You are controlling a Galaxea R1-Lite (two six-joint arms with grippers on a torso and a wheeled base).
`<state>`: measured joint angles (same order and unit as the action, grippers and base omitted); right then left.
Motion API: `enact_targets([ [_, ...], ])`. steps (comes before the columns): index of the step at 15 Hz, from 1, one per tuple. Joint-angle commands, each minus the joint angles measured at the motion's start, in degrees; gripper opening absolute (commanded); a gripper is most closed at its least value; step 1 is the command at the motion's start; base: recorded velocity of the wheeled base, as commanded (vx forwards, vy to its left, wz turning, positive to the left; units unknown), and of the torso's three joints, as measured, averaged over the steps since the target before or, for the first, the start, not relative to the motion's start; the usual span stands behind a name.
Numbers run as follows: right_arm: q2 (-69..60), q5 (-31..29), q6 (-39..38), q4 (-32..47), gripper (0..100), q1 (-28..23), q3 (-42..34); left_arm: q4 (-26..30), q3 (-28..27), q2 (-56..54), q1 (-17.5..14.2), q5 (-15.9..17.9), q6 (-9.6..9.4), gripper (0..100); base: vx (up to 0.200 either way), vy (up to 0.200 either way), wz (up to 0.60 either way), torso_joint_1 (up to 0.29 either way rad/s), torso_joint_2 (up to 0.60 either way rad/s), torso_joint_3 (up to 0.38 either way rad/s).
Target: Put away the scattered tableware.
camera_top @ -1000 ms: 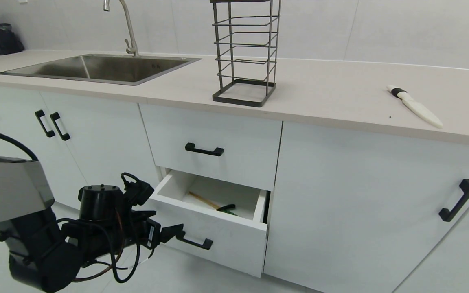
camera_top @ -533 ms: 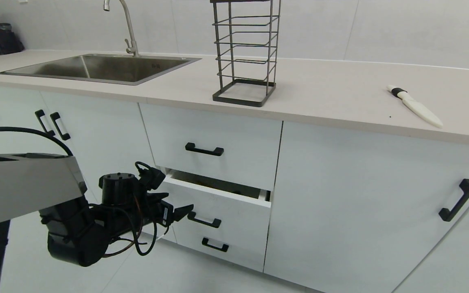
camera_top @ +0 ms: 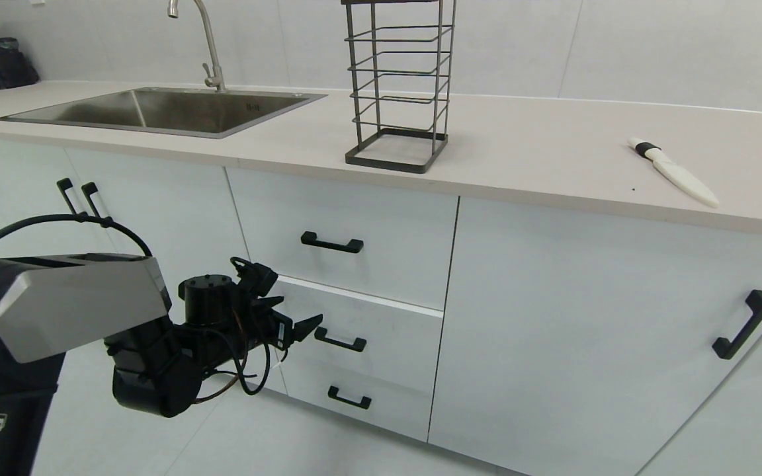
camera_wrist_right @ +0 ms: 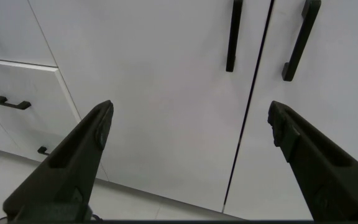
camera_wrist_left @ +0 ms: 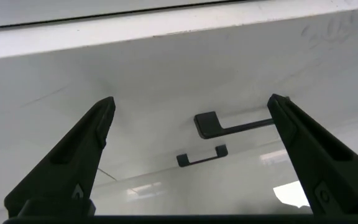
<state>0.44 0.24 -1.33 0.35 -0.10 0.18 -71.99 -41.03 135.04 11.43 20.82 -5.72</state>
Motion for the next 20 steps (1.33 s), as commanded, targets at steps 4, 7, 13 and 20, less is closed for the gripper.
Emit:
enact_targets([
  [4,0.09,0.02,0.01,0.0,100,0.01,-0.01,-1.67,5.35,-3.29,-0.1,-0.26,0.0,100,0.0,0.0,0.0,0.0,0.0,0.0],
  [7,0.09,0.02,0.01,0.0,100,0.01,-0.01,-1.58,5.79,-4.96,-1.15,-0.08,-0.08,100,0.0,0.0,0.0,0.0,0.0,0.0],
  [13,0.09,0.02,0.01,0.0,100,0.01,-0.01,-1.93,-3.53,3.3,-0.89,-0.17,-0.08,100,0.0,0.0,0.0,0.0,0.0,0.0],
  [20,0.09,0.02,-0.08,0.0,100,0.01,-0.01,-2.19,26.97,-36.16,-1.42,-0.26,-0.43,100,0.0,0.0,0.0,0.0,0.0,0.0],
])
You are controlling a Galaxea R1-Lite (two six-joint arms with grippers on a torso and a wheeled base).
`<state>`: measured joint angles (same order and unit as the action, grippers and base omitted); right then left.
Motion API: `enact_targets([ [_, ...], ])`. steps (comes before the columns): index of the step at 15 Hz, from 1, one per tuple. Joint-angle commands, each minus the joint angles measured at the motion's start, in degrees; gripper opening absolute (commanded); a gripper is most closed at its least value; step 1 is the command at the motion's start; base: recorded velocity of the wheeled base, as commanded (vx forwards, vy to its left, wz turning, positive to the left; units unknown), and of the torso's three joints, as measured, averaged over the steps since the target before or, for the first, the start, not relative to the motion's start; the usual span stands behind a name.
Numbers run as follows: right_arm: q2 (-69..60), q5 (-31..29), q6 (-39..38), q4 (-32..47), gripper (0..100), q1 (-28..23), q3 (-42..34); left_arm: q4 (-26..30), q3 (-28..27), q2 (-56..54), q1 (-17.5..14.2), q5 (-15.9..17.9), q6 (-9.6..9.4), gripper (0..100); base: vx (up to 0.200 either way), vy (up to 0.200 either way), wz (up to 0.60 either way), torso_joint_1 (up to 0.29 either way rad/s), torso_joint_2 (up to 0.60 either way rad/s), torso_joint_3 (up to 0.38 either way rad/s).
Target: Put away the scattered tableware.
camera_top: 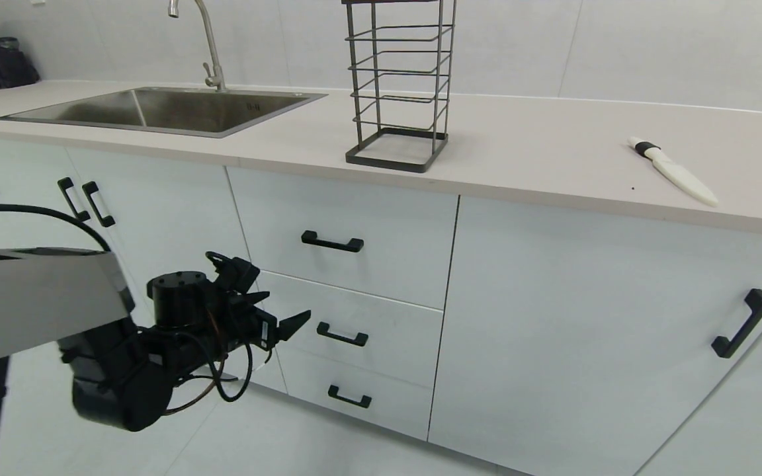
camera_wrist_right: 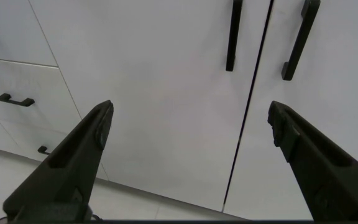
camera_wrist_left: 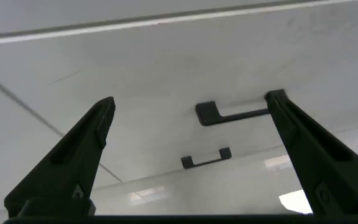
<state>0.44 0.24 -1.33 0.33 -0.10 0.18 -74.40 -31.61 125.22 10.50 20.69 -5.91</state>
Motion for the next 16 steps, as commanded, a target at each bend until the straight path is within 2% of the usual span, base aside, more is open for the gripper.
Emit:
enact_targets([
  [1,0.09,0.02,0.01,0.02,100,0.01,-0.01,0.31,21.85,-36.19,-1.0,-0.12,-0.33,100,0.0,0.0,0.0,0.0,0.0,0.0],
  [3,0.09,0.02,0.01,0.02,100,0.01,-0.01,1.89,23.79,-59.04,-1.62,-0.21,-0.94,100,0.0,0.0,0.0,0.0,0.0,0.0],
  [4,0.09,0.02,0.01,0.02,100,0.01,-0.01,3.3,23.79,-64.14,-1.97,-0.21,-0.94,100,0.0,0.0,0.0,0.0,0.0,0.0],
  [5,0.09,0.02,0.01,0.02,100,0.01,-0.01,10.5,23.7,-78.38,-3.11,-0.21,-1.29,100,0.0,0.0,0.0,0.0,0.0,0.0],
  [6,0.09,0.02,0.01,0.02,100,0.01,-0.01,20.08,23.08,-90.77,-4.26,-0.12,-1.12,100,0.0,0.0,0.0,0.0,0.0,0.0],
  [7,0.18,0.02,0.01,0.02,100,0.01,-0.01,35.64,20.36,-105.53,-4.78,-0.3,-0.59,100,0.0,0.0,0.0,0.0,0.0,0.0],
  [8,0.18,0.02,-0.08,0.02,100,0.01,-0.01,47.07,17.64,-113.62,-4.78,-0.56,-0.5,100,0.0,0.0,0.0,0.0,0.0,0.0],
  [9,0.18,0.02,-0.08,0.02,100,0.01,-0.01,63.94,12.45,-120.65,-4.87,-0.74,-0.68,100,0.0,0.0,0.0,0.0,0.0,0.0],
  [10,0.18,0.02,-0.08,0.02,100,0.01,-0.01,64.12,10.43,-119.42,-4.78,-1.53,0.73,100,0.0,0.0,0.0,0.0,0.0,0.0],
  [11,0.18,0.02,-0.08,0.02,100,0.01,-0.01,63.24,11.13,-119.42,-4.96,-4.25,5.56,100,0.0,0.0,0.0,0.0,0.0,0.0],
  [12,0.18,-0.07,-0.08,0.02,100,0.01,-0.01,63.41,13.94,-118.89,-5.57,-6.01,6.97,100,0.0,0.0,0.0,0.0,0.0,0.0],
  [15,0.18,0.02,-0.08,0.02,100,0.01,-0.01,63.5,29.76,-120.39,-8.21,-7.86,6.97,100,0.0,0.0,0.0,0.0,0.0,0.0],
  [16,0.18,0.02,-0.08,0.02,100,0.01,-0.01,64.91,31.61,-121.79,-9.09,-7.94,6.88,100,0.0,0.0,0.0,0.0,0.0,0.0],
])
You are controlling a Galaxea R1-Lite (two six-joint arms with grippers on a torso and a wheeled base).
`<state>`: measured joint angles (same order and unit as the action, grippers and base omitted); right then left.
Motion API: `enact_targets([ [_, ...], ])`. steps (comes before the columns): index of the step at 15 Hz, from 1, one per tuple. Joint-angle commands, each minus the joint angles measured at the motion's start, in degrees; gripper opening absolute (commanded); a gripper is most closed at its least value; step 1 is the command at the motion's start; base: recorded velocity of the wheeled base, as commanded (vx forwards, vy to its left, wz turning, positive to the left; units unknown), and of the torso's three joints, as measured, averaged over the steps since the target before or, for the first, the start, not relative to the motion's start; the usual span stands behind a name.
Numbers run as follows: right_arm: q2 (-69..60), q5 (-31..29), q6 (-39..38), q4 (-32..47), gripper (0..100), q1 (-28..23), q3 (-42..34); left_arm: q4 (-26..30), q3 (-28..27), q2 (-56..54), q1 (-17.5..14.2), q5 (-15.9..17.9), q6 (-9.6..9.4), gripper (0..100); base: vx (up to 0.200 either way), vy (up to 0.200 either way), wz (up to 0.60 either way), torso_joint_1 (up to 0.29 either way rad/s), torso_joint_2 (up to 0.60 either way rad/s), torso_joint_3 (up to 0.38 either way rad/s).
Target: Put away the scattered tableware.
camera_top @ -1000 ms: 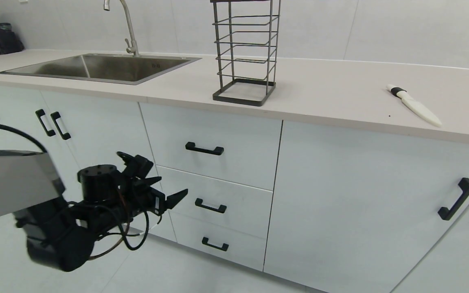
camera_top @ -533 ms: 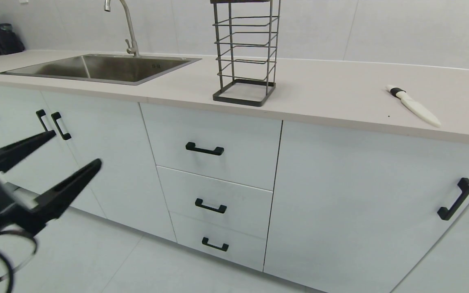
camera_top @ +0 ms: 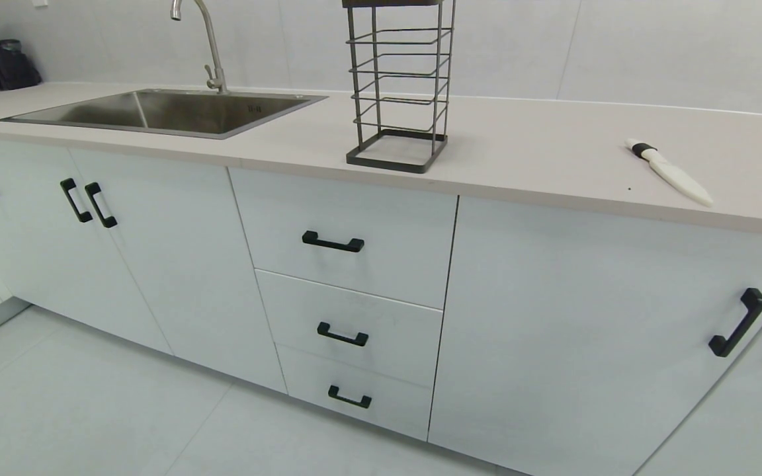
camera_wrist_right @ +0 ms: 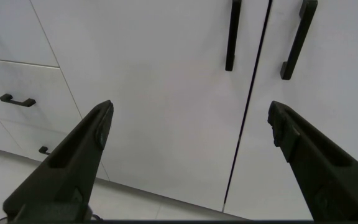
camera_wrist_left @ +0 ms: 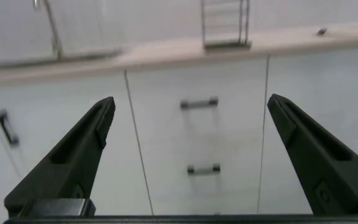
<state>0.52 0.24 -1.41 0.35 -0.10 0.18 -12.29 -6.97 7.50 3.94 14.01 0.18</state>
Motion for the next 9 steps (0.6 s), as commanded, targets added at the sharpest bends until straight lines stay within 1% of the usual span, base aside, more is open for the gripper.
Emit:
enact_targets([
  [1,0.09,0.02,0.01,0.0,100,0.01,-0.01,9.3,6.8,-6.53,-3.94,-1.35,0.7,100,0.0,0.0,0.0,0.0,0.0,0.0],
  [2,0.09,0.02,0.01,0.0,100,0.01,-0.01,12.46,5.83,-7.5,-4.03,-1.61,1.05,100,0.0,0.0,0.0,0.0,0.0,0.0],
  [4,0.09,-0.07,0.1,0.0,100,0.01,-0.01,10.79,6.18,-7.5,-4.2,-6.27,0.96,100,0.0,0.0,0.0,0.0,0.0,0.0],
  [5,0.09,-0.07,0.01,0.0,100,0.01,-0.01,10.18,6.53,-7.5,-4.11,-6.71,0.78,100,0.0,0.0,0.0,0.0,0.0,0.0],
  [6,0.09,-0.07,0.01,0.0,100,0.01,-0.01,10.0,6.53,-7.5,-4.11,-6.62,0.78,100,0.0,0.0,-0.6,0.012,-0.01,-0.002],
  [7,0.09,-0.07,0.1,0.09,100,0.01,-0.01,10.0,6.53,-7.5,-4.03,-5.83,1.05,100,0.0,0.0,-0.6,0.002,0.0,-0.002],
  [8,0.09,-0.07,0.1,0.09,100,0.01,-0.01,9.92,6.53,-7.5,-4.03,-2.14,1.05,100,0.0,0.0,-0.6,0.002,0.01,-0.007],
  [9,0.09,-0.07,0.1,0.09,100,0.01,-0.01,10.09,6.45,-7.5,-4.03,-1.53,1.14,100,0.0,0.0,0.0,0.0,0.0,0.0],
])
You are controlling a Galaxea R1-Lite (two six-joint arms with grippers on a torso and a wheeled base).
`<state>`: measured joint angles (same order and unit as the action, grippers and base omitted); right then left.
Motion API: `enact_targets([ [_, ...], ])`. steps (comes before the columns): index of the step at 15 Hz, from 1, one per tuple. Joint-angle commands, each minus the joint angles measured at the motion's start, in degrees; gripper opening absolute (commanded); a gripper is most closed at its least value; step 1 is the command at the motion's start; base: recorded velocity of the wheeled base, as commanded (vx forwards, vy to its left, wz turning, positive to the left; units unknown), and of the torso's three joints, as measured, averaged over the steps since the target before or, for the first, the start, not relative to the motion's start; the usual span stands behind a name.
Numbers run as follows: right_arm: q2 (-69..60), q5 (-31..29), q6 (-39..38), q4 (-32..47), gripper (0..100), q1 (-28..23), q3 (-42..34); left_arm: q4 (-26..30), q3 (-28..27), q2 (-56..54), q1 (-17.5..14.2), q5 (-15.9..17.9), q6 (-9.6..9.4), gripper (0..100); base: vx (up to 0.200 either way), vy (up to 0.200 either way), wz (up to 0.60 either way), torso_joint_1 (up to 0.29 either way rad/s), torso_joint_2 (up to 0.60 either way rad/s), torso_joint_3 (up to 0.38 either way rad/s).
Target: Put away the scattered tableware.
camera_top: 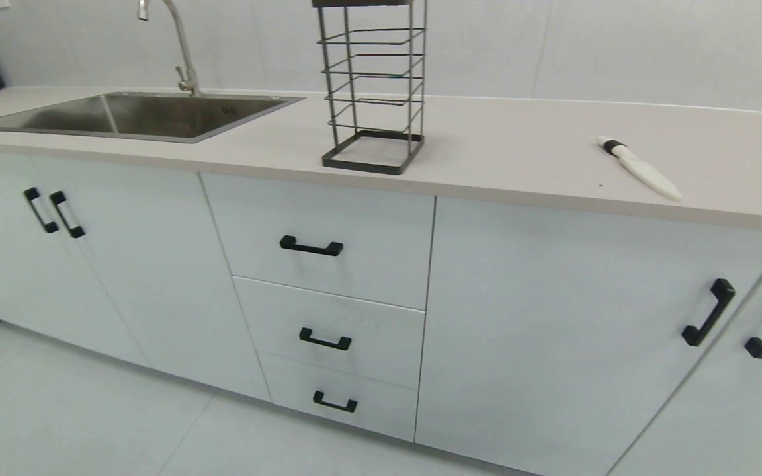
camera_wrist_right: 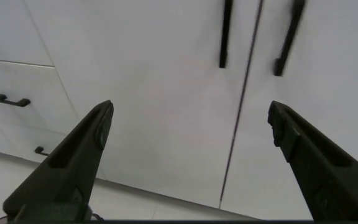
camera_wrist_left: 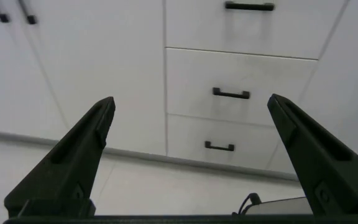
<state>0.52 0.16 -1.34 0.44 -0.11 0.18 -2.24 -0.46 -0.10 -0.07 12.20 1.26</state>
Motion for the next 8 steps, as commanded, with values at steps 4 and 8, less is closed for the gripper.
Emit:
enact_targets([
  [4,0.09,-0.07,0.02,0.0,100,0.02,-0.01,-0.13,0.11,0.1,-0.01,0.1,-1.34,100,0.0,0.0,-0.15,0.001,0.0,0.001],
  [8,0.09,-0.16,0.02,0.0,100,0.02,-0.01,-0.04,0.02,0.1,-0.01,0.1,-1.08,100,0.0,0.0,-0.3,0.0,0.0,0.005],
])
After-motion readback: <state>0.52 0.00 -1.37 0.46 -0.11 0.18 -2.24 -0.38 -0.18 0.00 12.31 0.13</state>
